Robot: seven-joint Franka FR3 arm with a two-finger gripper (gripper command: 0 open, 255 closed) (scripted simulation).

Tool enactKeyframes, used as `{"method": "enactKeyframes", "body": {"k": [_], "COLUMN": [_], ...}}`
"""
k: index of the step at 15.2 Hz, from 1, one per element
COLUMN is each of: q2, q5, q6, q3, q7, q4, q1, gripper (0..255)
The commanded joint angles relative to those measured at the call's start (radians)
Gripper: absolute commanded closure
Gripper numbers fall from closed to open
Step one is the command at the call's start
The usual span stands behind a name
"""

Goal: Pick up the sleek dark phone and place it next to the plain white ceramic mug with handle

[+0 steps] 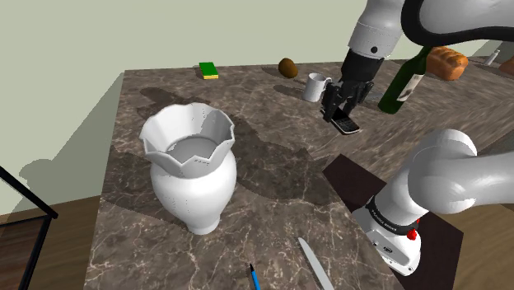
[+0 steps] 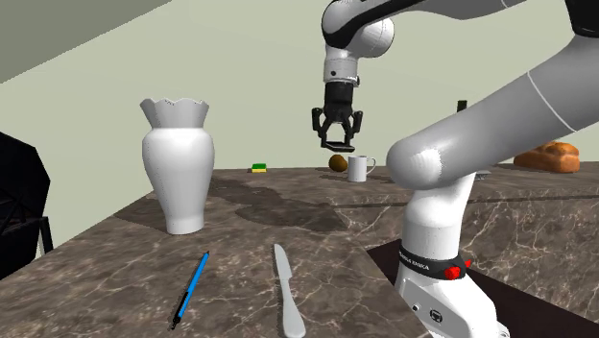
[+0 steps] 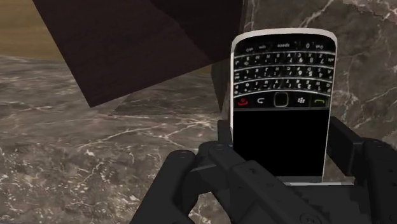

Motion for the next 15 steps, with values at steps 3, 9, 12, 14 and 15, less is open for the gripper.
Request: {"method": "enactKeyframes", "body": {"k": [3,9,12,14,15], "q2": [0.004,0.068,0.118,0.158,0.179], "q5": [-0.087,-0.210,-0.261,-0.291,-0.304], "q6": [-0.005,0.011,0.026,0.038,0.044], "q3": [-0.103,-0.256,-0.330,-0.379,-0.403], "q7": [-0.102,-0.252,-0.324,-0.372,-0.396], "q4": [0.003,0.048,0.087,0.119,0.136], "q1": [-0.053,-0.123,-0.149,-0.162,-0.167], "gripper": [255,255,255,255,255]}}
